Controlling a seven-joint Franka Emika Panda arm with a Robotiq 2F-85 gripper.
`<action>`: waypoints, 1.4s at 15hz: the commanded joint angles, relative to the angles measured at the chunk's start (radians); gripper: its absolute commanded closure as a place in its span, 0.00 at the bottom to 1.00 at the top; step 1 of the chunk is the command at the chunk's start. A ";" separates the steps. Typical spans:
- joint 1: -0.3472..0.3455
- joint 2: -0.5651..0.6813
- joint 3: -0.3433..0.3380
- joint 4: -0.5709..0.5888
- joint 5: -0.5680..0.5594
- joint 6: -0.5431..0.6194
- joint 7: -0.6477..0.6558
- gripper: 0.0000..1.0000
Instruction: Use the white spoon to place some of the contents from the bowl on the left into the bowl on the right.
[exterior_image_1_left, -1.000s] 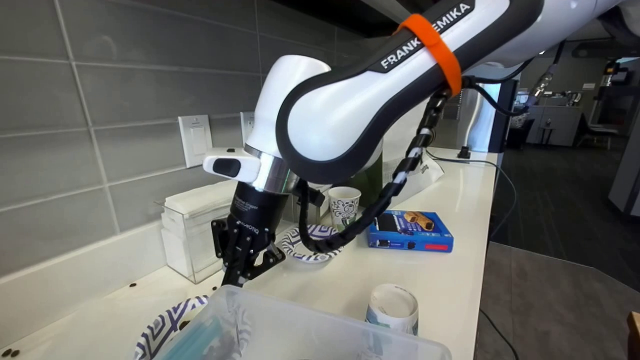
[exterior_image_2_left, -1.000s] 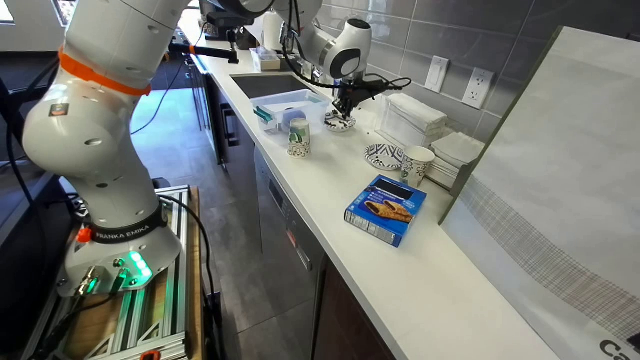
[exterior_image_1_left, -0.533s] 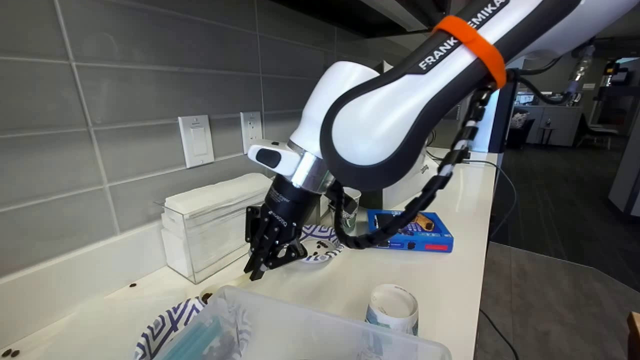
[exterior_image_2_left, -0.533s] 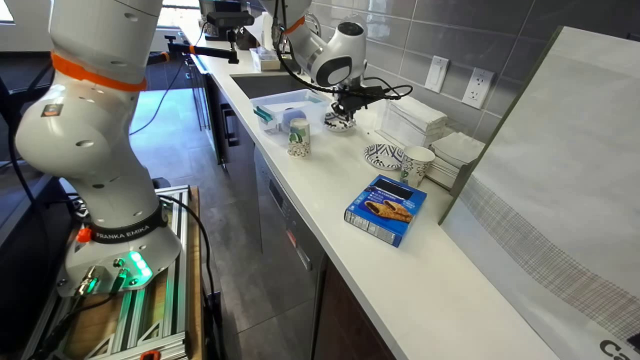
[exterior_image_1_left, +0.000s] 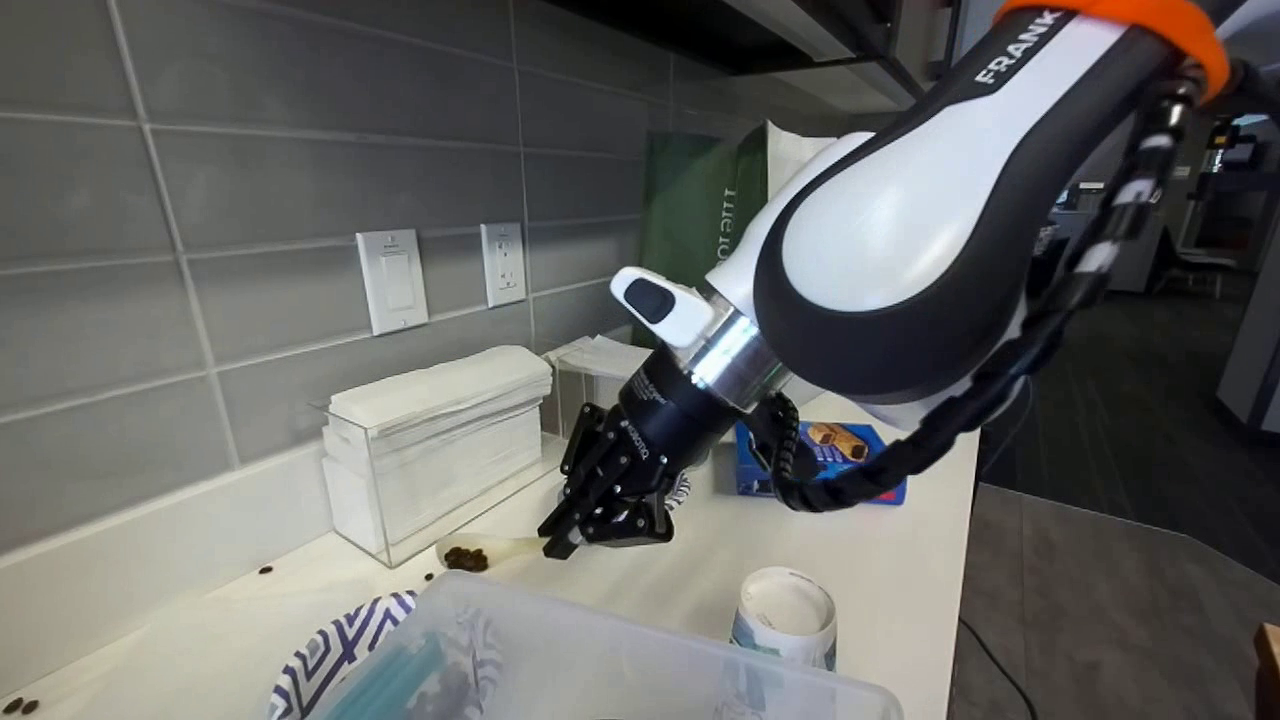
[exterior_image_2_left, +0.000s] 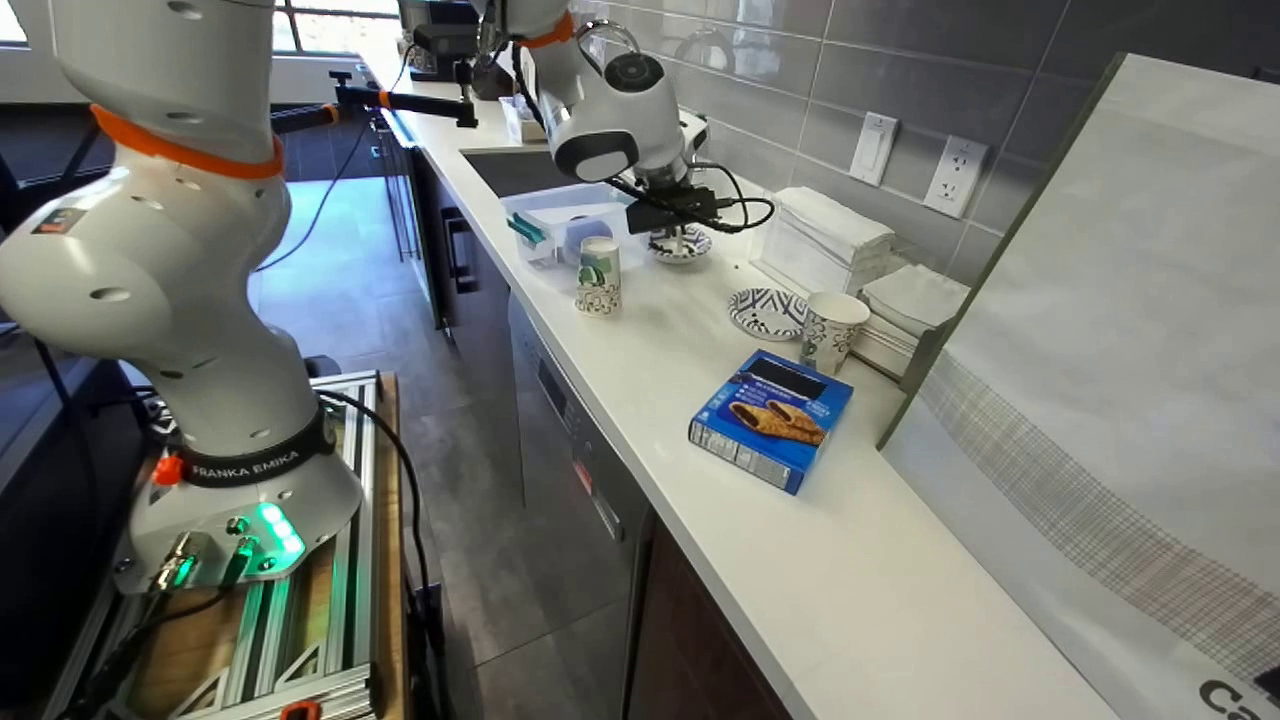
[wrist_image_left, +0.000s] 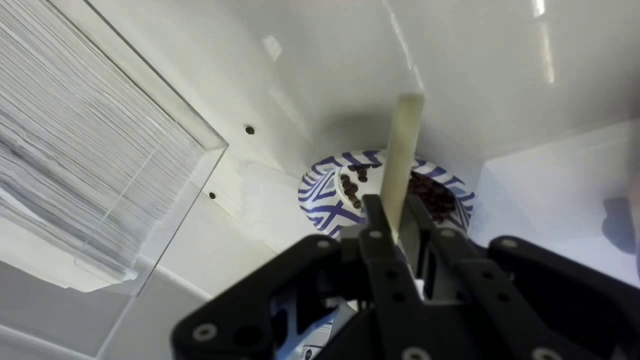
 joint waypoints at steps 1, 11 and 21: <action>-0.040 -0.003 0.055 -0.016 0.038 0.032 0.000 0.87; 0.002 -0.101 -0.017 -0.078 0.090 0.001 0.082 0.97; 0.255 -0.252 -0.410 -0.144 -0.164 -0.255 0.568 0.97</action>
